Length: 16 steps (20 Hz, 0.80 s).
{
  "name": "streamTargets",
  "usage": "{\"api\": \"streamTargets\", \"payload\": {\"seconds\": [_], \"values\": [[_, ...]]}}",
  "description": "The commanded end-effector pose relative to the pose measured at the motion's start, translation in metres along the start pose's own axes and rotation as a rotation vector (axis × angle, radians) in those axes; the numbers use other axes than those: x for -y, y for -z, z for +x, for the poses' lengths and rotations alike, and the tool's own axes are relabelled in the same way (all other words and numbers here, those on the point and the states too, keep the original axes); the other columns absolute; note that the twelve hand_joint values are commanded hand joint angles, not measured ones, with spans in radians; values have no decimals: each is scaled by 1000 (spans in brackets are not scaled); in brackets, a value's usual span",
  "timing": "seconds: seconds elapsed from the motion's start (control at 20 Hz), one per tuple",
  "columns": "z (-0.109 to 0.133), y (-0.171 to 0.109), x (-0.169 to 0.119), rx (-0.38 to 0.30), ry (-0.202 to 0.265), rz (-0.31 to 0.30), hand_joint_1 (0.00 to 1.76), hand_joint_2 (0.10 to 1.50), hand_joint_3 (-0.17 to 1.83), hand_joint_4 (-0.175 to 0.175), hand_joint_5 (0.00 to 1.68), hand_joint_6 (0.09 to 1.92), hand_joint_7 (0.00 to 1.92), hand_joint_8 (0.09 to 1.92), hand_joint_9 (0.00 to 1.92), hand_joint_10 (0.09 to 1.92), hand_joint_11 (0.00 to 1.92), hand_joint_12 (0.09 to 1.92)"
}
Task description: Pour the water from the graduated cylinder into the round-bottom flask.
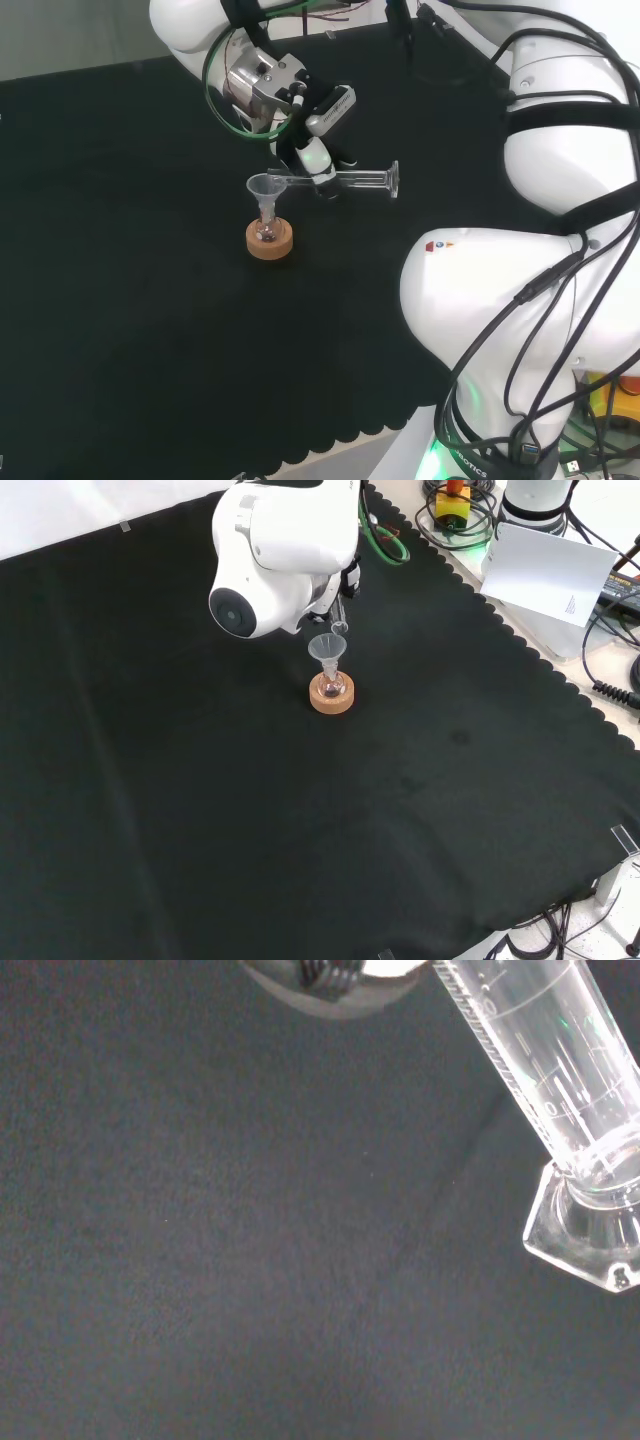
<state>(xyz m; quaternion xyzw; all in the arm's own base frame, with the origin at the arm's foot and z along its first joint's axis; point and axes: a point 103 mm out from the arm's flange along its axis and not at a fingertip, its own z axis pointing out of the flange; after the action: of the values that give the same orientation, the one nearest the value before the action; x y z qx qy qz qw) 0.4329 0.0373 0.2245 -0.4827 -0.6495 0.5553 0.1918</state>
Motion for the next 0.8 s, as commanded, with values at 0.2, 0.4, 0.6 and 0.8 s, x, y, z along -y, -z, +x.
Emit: {"api": "streamTargets", "payload": {"seconds": [0.2, 0.4, 0.6, 0.8], "values": [[2, 1, 0, 3, -10, 18, 1300, 1006, -4, -175, 1215, 605, 1272, 560, 1659, 87, 1340, 656], [2, 2, 1, 4, -14, 22, 1300, 1006, -4, -175, 1215, 605, 1272, 561, 1659, 87, 1340, 654], [1, 3, 2, 9, -23, 30, 1300, 1006, -3, -175, 1215, 605, 1271, 561, 1658, 87, 1340, 654], [0, 3, 2, 10, -28, 38, 1300, 1006, -3, -175, 1214, 606, 1271, 561, 1658, 87, 1339, 653]]}}
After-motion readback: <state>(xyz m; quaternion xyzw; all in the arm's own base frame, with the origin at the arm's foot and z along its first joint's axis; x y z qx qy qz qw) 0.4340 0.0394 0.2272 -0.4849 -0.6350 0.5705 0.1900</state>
